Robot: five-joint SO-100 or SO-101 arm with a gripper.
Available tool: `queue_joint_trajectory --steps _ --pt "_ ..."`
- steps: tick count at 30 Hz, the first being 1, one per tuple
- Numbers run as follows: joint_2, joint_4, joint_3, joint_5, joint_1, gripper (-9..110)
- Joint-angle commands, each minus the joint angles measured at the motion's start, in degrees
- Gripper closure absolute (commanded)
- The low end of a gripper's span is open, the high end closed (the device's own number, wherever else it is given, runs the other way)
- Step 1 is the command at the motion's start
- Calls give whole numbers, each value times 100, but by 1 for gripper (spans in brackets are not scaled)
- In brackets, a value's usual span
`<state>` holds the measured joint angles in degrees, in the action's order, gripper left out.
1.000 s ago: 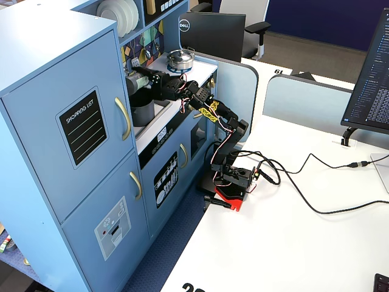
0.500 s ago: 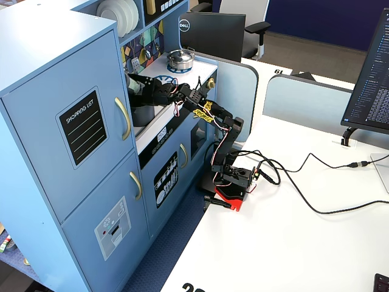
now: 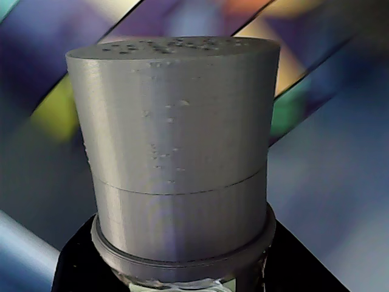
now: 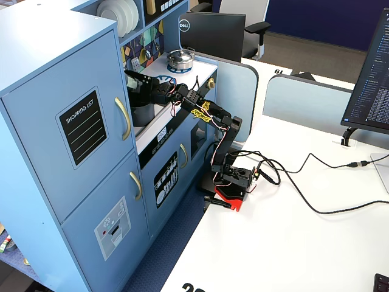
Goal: Put salt in the gray recipient
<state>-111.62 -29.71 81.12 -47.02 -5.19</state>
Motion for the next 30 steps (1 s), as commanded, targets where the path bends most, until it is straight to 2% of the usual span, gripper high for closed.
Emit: queue_joint_trajectory --steps 1,4,7,9,13,16,19,23,25,28,30 --pt "97 -668 -729 -229 281 101" --pt "457 -1793 -1362 -404 536 101" --pt "483 -2109 -1345 -343 589 101" --pt "352 -1705 -993 -255 589 101" --pt "-132 545 132 264 413 101" --pt "9 782 -220 545 202 101" --pt "308 290 -817 510 220 101" --pt "817 -1635 -1802 79 475 101" --pt "853 -2153 -1775 0 571 101" --pt "747 -2109 -1371 -26 545 101" --pt "545 -1292 -905 97 483 101"
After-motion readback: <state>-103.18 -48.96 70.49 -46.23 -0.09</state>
